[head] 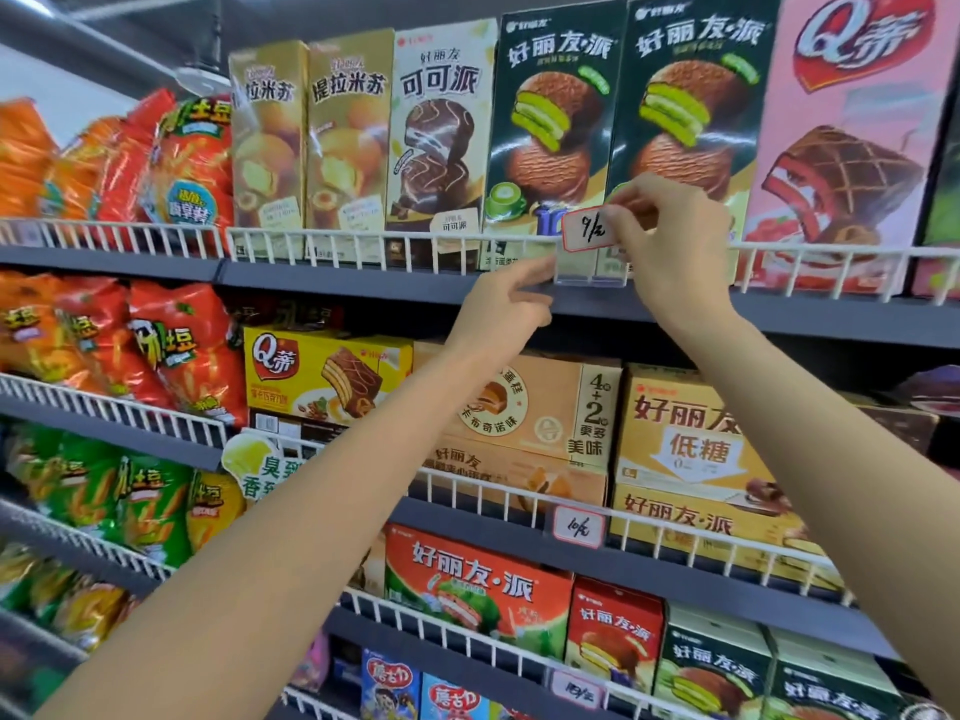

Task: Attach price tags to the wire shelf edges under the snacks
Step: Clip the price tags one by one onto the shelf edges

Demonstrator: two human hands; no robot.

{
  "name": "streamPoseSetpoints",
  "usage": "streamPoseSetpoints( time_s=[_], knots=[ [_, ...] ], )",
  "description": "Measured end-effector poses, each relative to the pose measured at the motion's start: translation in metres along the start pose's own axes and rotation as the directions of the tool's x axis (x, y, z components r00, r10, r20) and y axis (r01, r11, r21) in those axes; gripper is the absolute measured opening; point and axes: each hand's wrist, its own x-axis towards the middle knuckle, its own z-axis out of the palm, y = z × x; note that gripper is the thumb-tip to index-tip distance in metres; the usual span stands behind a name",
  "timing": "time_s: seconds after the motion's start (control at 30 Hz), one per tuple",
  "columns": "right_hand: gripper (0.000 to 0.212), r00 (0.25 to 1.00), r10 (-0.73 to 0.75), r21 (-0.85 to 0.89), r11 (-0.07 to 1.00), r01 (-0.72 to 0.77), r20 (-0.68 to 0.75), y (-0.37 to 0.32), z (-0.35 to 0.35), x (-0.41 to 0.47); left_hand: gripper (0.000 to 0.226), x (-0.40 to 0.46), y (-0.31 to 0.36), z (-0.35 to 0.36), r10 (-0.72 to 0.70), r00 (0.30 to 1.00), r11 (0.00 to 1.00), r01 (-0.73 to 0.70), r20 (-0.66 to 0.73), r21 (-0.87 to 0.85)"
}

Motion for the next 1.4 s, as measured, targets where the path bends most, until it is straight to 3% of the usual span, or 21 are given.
streamPoseSetpoints(
  time_s=[0.17, 0.23, 0.33, 0.53, 0.7, 0.9, 1.4],
  knots=[
    [0.016, 0.995, -0.049, 0.005, 0.999, 0.049, -0.087, 0.004, 0.004, 0.003, 0.055, -0.004, 0.005, -0.001, -0.023, 1.000, 1.000, 0.023, 0.014, -0.011],
    [0.015, 0.996, -0.079, -0.036, 0.996, 0.077, -0.044, 0.006, 0.004, 0.004, 0.054, -0.004, 0.007, -0.001, -0.035, 0.999, 0.999, 0.035, 0.015, 0.003],
    [0.015, 0.990, -0.124, -0.136, 0.982, 0.133, 0.073, 0.008, 0.004, 0.003, 0.053, -0.003, 0.009, -0.001, -0.049, 0.999, 0.999, 0.049, 0.021, 0.019],
    [0.016, 0.957, -0.265, -0.458, 0.840, 0.291, 0.121, 0.012, 0.004, 0.002, 0.053, -0.001, 0.012, -0.001, -0.074, 0.997, 0.996, 0.074, 0.009, 0.042],
    [0.011, 0.969, -0.244, -0.438, 0.868, 0.236, 0.038, 0.013, 0.007, -0.009, 0.053, -0.001, 0.014, -0.002, -0.094, 0.996, 0.994, 0.093, 0.013, 0.057],
    [0.018, 0.995, -0.102, -0.347, 0.932, 0.101, 0.017, 0.008, 0.003, -0.007, 0.055, -0.002, 0.018, -0.001, -0.109, 0.994, 0.992, 0.108, 0.020, 0.060],
    [0.021, 0.981, -0.157, -0.582, 0.790, 0.193, 0.111, 0.000, 0.008, -0.008, 0.055, -0.006, 0.027, 0.002, -0.133, 0.991, 0.991, 0.132, 0.019, 0.035]
  ],
)
